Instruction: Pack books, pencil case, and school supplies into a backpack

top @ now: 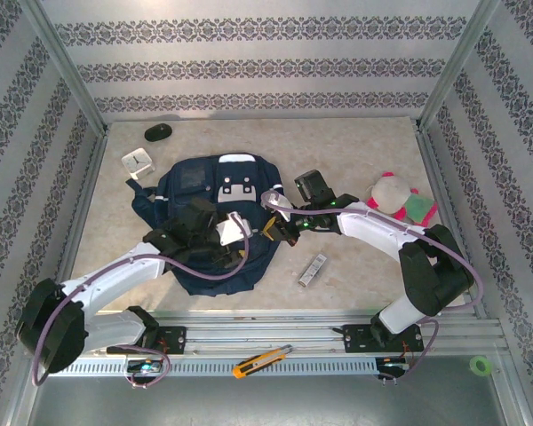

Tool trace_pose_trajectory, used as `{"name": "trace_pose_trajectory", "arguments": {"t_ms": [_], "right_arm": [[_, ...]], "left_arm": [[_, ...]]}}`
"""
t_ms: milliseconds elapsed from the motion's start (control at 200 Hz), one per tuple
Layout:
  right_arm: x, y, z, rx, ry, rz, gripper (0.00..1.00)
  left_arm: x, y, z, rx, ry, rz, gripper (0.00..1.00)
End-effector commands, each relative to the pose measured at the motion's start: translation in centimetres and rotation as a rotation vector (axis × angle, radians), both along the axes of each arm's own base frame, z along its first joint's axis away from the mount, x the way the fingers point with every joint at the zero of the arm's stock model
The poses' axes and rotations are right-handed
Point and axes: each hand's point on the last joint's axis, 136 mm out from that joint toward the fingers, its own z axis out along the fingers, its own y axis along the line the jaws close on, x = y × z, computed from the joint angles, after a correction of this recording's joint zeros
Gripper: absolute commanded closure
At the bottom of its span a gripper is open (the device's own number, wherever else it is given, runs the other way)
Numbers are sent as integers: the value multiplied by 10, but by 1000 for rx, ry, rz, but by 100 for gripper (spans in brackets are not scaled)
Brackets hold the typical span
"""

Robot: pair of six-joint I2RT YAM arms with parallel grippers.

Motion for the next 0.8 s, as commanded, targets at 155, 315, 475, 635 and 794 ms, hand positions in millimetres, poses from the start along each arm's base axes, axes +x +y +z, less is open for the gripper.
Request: {"name": "trace_pose_trajectory", "arguments": {"t_ms": [155, 315, 475, 635, 794], "right_arm": [[2, 2, 7, 41, -5, -9, 100], [7, 5, -5, 49, 5, -26, 99], [12, 9, -9, 66, 9, -29, 92], [10, 16, -7, 114, 23, 1, 82], [-3, 16, -6, 154, 60, 51, 75]], "left_arm": [[22, 1, 9, 13, -112, 62, 60], [2, -6, 35, -99, -117, -1, 94], [-8, -8, 46, -142, -109, -29, 96], [-9, -8, 49, -146, -111, -29, 97], [-5, -5, 48, -129, -128, -15, 98]]}}
